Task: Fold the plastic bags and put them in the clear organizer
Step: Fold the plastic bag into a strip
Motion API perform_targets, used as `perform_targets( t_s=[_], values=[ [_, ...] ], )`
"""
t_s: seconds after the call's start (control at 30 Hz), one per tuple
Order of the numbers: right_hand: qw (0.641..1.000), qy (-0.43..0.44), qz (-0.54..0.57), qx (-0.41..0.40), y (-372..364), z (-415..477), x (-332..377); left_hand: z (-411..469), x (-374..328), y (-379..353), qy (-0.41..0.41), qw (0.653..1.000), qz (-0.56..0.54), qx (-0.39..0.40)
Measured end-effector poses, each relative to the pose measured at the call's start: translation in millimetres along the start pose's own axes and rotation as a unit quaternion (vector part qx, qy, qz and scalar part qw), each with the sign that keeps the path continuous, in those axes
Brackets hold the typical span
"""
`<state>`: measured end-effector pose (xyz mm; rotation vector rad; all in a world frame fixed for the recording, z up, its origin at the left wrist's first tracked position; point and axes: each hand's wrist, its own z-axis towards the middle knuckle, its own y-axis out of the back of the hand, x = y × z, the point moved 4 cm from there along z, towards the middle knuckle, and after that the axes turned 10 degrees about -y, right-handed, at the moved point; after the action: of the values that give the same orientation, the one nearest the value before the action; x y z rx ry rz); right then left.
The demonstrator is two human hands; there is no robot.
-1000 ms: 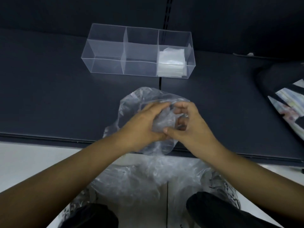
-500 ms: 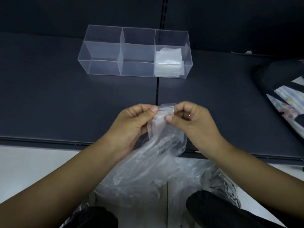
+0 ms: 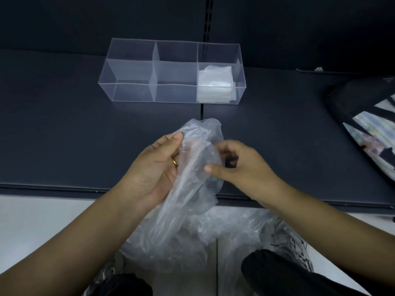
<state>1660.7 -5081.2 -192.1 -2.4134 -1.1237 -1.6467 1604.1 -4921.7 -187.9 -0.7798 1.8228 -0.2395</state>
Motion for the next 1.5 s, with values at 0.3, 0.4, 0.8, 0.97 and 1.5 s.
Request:
perform_targets(
  t_s=[0.3, 0.4, 0.8, 0.97, 1.5],
  values=[
    [0.978, 0.04, 0.166, -0.117, 51, 6, 4, 12, -28, 40, -0.15, 0.971, 0.079, -0.17],
    [0.972, 0.038, 0.169, -0.158, 60, 5, 5, 7, -28, 41, -0.194, 0.95, 0.168, -0.178],
    [0.985, 0.107, 0.135, 0.027, 41, 13, 59, 13, -42, -45, -0.222, 0.804, 0.53, 0.152],
    [0.996, 0.061, 0.056, -0.021, 69, 38, 45, 40, -43, -24, -0.168, 0.896, 0.411, 0.019],
    [0.988, 0.078, -0.036, 0.132, 55, 74, 46, 68, -34, 69, -0.101, 0.926, 0.343, -0.122]
  ],
)
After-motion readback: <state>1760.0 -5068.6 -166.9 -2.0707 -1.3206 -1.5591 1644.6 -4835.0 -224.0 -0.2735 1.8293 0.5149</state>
